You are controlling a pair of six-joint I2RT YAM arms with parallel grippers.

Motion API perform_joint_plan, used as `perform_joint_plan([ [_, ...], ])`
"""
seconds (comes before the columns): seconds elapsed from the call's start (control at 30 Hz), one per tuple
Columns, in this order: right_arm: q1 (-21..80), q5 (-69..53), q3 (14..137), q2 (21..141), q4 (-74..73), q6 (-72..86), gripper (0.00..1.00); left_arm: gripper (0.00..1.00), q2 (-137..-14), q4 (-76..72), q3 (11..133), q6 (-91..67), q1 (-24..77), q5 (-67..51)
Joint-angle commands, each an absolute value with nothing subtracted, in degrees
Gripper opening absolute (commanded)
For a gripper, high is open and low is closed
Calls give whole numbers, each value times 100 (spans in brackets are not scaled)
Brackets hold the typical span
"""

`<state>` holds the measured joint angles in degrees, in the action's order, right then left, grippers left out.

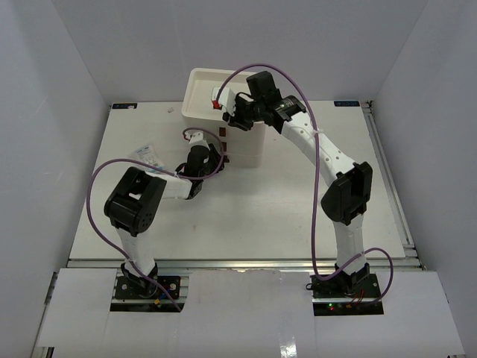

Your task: Organize the makeup

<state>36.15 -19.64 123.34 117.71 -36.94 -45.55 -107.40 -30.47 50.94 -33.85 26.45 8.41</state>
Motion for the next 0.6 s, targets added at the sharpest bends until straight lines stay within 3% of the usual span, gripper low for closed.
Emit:
perform_joint_plan([
  [0.0, 3612, -2113, 12560, 11711, -4201, -4196, 34, 49, -10443, -3489, 5325, -3422, 2637, 727],
  [0.17, 3465, -2125, 12659, 11467, -4152, -3978, 40, 68, -9880, -3624, 4892, -3268, 2637, 356],
  [0.27, 3308, -2162, 12661, 11101, -3963, -3746, 49, 80, -9225, -3626, 4426, -3185, 2643, 110],
  [0.5, 2955, -2268, 12358, 10207, -3586, -3386, 76, 85, -8123, -3294, 3919, -3094, 2645, -238],
  [0.57, 2839, -2329, 12120, 9890, -3560, -3276, 88, 86, -7812, -3083, 3854, -3061, 2639, -226],
])
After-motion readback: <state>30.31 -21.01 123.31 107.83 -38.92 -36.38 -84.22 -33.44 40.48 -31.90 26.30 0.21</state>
